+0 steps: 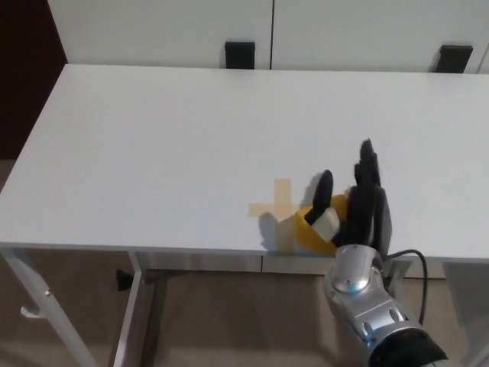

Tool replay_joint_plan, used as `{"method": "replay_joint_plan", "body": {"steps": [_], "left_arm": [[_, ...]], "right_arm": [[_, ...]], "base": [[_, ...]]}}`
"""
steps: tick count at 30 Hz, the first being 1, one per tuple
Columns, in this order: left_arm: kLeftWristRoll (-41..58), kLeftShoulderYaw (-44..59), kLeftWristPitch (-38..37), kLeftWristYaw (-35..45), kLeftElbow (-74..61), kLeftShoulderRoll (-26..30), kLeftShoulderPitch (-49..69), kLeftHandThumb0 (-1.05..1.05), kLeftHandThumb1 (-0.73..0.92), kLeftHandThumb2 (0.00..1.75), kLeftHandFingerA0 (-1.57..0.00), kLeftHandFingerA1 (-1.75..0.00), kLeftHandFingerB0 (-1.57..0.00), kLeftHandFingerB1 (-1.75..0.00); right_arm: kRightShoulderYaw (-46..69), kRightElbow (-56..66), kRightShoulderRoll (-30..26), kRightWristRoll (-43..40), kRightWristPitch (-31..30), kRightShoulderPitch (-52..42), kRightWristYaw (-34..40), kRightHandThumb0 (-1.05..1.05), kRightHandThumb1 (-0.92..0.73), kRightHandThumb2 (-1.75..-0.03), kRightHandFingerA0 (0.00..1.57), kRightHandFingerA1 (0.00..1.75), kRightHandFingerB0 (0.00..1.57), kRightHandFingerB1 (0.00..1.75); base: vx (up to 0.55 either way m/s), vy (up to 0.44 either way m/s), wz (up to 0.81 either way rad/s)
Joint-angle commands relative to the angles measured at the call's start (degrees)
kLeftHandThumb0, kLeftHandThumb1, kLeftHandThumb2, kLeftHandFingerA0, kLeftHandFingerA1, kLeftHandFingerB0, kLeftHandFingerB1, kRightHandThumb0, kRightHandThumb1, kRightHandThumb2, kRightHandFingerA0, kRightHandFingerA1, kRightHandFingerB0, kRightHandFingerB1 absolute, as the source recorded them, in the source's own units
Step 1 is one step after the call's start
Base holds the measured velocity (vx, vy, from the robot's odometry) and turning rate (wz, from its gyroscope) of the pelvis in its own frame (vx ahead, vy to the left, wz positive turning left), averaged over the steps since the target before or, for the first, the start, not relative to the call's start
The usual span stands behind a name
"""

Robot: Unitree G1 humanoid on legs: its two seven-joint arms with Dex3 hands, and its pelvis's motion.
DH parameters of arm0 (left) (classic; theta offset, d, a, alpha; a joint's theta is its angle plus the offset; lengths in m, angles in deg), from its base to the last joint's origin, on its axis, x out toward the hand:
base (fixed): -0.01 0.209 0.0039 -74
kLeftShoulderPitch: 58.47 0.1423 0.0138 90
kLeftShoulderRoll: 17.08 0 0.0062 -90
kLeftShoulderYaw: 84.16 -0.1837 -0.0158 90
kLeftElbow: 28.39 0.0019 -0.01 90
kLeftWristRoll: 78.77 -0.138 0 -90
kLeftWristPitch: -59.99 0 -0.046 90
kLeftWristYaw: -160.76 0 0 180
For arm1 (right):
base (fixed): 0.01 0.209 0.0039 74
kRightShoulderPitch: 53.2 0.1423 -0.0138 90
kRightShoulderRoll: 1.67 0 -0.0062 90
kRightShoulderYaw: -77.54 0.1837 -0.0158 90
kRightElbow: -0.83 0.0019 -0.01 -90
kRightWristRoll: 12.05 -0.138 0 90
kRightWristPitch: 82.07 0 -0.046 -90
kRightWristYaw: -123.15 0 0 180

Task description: The robot uses its right hand to push the yellow duck toy to the center of the white desk.

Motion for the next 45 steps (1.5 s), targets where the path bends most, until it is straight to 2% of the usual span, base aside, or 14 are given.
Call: {"method": "replay_joint_plan", "body": {"steps": [1, 6, 9, 10, 18, 23, 27, 28, 30, 35, 37, 38, 41, 45], "left_arm": [[-0.62, -0.44, -2.26, -0.65, 0.1, -0.58, -0.3, -0.16, 0.6, 0.81, -0.83, -0.86, -0.85, -0.63], [-0.46, -0.48, -2.08, -0.79, -0.25, -1.0, -0.5, -0.22, 0.63, 0.67, -0.83, -0.84, -0.88, -0.67], [-0.6, -0.66, -2.05, -0.55, -0.38, -0.96, -0.64, -0.22, 0.63, 0.67, -0.83, -0.84, -0.88, -0.67], [-0.58, -0.77, -1.52, -0.34, -0.48, -1.2, -1.04, -0.21, 0.67, 0.68, -0.82, -0.77, -0.82, -0.62], [-0.74, -1.37, -1.2, -0.12, -0.08, -1.32, -1.61, -0.18, 0.65, 0.71, -0.83, -0.81, -0.82, -0.61], [-0.85, -1.63, -1.13, -0.05, -0.22, -1.24, -1.82, -0.2, 0.69, 0.64, -0.81, -0.74, -0.79, -0.59], [-1.06, -2.03, -0.75, -0.11, -0.29, -1.37, -1.9, -0.17, 0.64, 0.72, -0.83, -0.78, -0.85, -0.61], [-1.28, -2.36, -0.8, -0.23, -0.26, -1.54, -1.89, -0.21, 0.66, 0.64, -0.84, -0.75, -0.85, -0.62], [-1.5, -2.78, -0.91, -0.37, -0.22, -1.73, -1.88, -0.21, 0.66, 0.64, -0.84, -0.75, -0.85, -0.62], [-0.47, -2.05, -1.69, -0.38, -0.19, -2.61, -1.41, -0.12, 0.6, 0.89, -0.87, -0.84, -0.85, -0.66], [-0.45, -2.04, -1.82, -0.3, -0.14, -2.73, -1.35, -0.12, 0.6, 0.89, -0.87, -0.84, -0.85, -0.66], [-0.58, -2.14, -1.41, -0.42, -0.06, -2.89, -1.53, -0.13, 0.63, 0.75, -0.87, -0.87, -0.88, -0.64], [-1.17, -2.7, -1.21, -0.38, 0.05, -3.13, -2.05, -0.14, 0.62, 0.8, -0.87, -0.8, -0.86, -0.64], [-1.75, -3.19, -1.22, -0.43, 0.37, -3.14, -2.23, -0.18, 0.66, 0.71, -0.86, -0.82, -0.85, -0.65]], "right_arm": [[-0.43, -0.29, 2.21, -1.41, 3.26, 2.69, -4.06, -1.05, -0.86, -1.17, 0.0, 0.21, 0.0, 0.05], [0.2, 0.29, 3.26, -3.95, 4.77, 2.36, -8.85, -1.05, -0.85, -1.14, 0.0, 0.17, 0.0, 0.03], [0.41, 0.59, 3.52, -4.51, 4.19, 2.45, -9.73, -1.05, -0.85, -1.14, 0.0, 0.17, 0.0, 0.03], [0.56, 0.5, 3.55, -5.01, 5.48, 2.3, -10.78, -1.05, -0.82, -1.11, 0.0, 0.17, 0.0, 0.02], [1.66, 0.59, 5.96, -7.41, 6.7, -1.01, -11.04, -1.04, -0.82, -1.13, 0.0, 0.21, 0.0, 0.05], [1.94, 0.53, 6.84, -8.62, 7.72, -2.26, -12.25, -1.05, -0.84, -1.14, 0.0, 0.18, 0.0, 0.04], [1.77, 0.82, 7.26, -9.14, 7.71, -3.1, -12.84, -1.05, -0.84, -1.12, 0.0, 0.16, 0.0, 0.02], [1.81, 1.02, 7.77, -9.63, 7.78, -3.4, -13.06, -1.05, -0.82, -1.08, 0.0, 0.13, 0.0, 0.0], [1.81, 1.26, 8.33, -10.26, 7.88, -3.69, -13.28, -1.05, -0.82, -1.08, 0.0, 0.13, 0.0, 0.0], [0.68, 0.56, 9.1, -9.78, 7.51, -3.5, -13.46, -1.02, -0.84, -1.09, 0.0, 0.14, 0.0, 0.0], [0.49, 0.64, 9.06, -9.85, 7.11, -3.53, -13.97, -1.02, -0.84, -1.09, 0.0, 0.14, 0.0, 0.0], [0.41, 0.31, 9.05, -10.01, 7.15, -3.38, -14.28, -1.01, -0.82, -1.08, 0.0, 0.13, 0.0, 0.0], [0.77, -0.49, 9.12, -10.81, 6.87, -2.51, -14.65, -1.03, -0.83, -1.11, 0.0, 0.12, 0.0, 0.0], [0.67, -0.87, 9.0, -10.78, 7.36, -1.63, -14.56, -1.02, -0.82, -1.1, 0.0, 0.14, 0.0, 0.0]], "base": [[0.0, 0.0, 0.0], [0.0, 0.0, 0.0], [0.0, 0.0, 0.0], [0.0, 0.0, 0.0], [0.0, 0.0, 0.0], [0.0, 0.0, 0.0], [0.0, 0.0, 0.0], [0.0, 0.0, 0.0], [0.0, 0.0, 0.0], [0.0, 0.0, 0.0], [0.0, 0.0, 0.0], [0.0, 0.0, 0.0], [0.0, 0.0, 0.0], [0.0, 0.0, 0.0]]}}
